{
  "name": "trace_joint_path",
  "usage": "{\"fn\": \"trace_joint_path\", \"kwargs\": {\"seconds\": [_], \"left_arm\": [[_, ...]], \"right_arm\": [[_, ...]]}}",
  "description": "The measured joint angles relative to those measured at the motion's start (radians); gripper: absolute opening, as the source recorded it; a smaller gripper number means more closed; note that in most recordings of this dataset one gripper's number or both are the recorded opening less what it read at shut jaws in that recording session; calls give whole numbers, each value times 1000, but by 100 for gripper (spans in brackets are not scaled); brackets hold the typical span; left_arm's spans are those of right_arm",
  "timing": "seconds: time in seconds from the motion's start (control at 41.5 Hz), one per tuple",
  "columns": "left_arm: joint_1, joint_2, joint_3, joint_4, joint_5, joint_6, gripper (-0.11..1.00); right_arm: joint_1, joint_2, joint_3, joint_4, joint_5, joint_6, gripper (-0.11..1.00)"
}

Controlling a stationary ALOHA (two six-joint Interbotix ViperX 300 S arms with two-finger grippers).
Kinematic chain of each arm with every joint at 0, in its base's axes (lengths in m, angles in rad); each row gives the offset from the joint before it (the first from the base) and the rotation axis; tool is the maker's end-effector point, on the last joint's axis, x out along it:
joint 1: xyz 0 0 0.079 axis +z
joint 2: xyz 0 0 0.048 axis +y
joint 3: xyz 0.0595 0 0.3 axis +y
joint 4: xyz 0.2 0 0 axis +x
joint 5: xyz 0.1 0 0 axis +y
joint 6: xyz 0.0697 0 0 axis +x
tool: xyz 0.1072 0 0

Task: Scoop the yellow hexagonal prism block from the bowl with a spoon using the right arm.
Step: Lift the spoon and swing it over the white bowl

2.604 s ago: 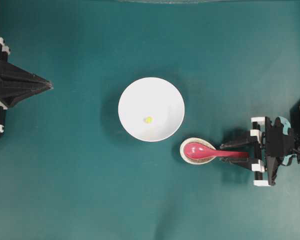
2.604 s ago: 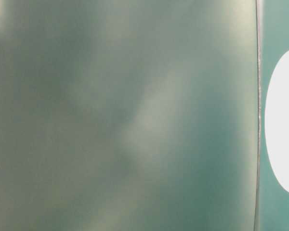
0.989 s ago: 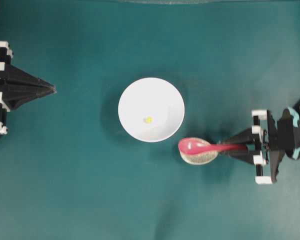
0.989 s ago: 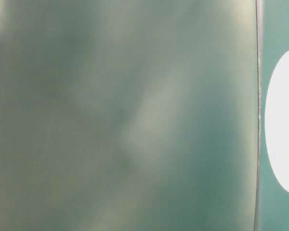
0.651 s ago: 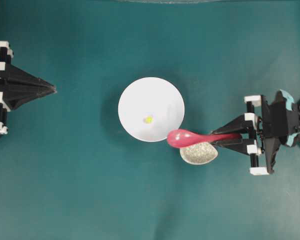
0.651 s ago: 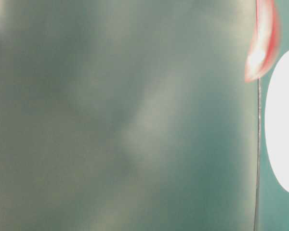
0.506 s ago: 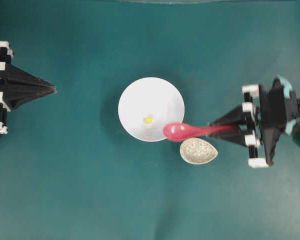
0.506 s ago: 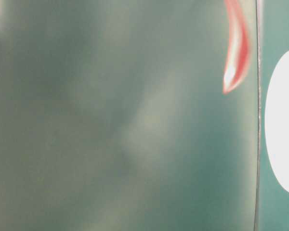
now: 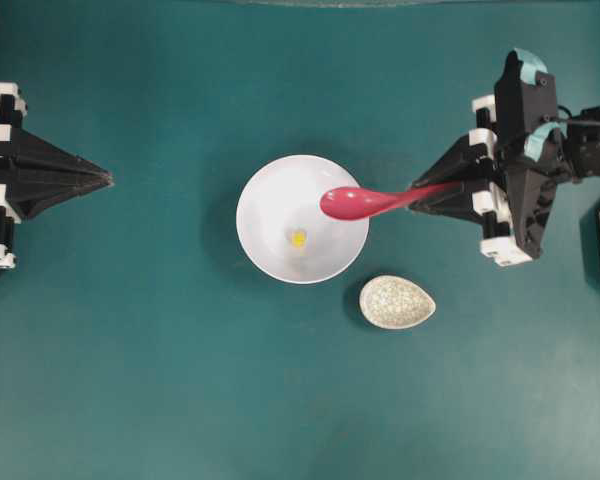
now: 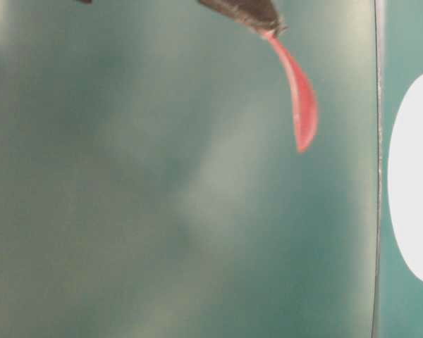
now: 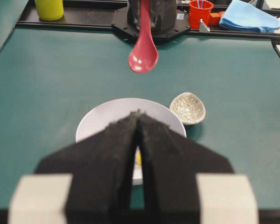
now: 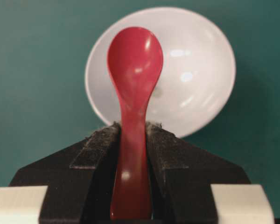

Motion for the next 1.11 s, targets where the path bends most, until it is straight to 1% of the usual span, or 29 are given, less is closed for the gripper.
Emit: {"fn": "trace_joint_path", "kwargs": {"seconds": [0.241, 0.362, 0.579, 0.675, 0.723, 0.892, 1.037, 1.109], "left_arm": [[-2, -5, -2, 0, 0, -2, 1], [-2, -5, -2, 0, 0, 0, 1], [0, -5, -2, 0, 5, -2, 1], [0, -5, -2, -2, 11, -2, 1], [0, -5, -2, 0, 11, -2, 1], [0, -5, -2, 0, 11, -2, 1], [0, -5, -2, -2, 11, -2, 1], [0, -5, -2, 0, 11, -2, 1]], "right_arm": [[-14, 14, -54, -14, 67, -3, 23], [-14, 29, -71, -23, 123, 2, 23], [-14, 91, -110, -25, 207, 3, 22], [-14, 126, -135, -35, 229, 3, 22], [-14, 146, -147, -44, 239, 3, 22], [-15, 216, -199, -106, 299, 3, 21], [-15, 268, -242, -161, 364, 6, 11], [-14, 290, -259, -187, 385, 8, 10]]}}
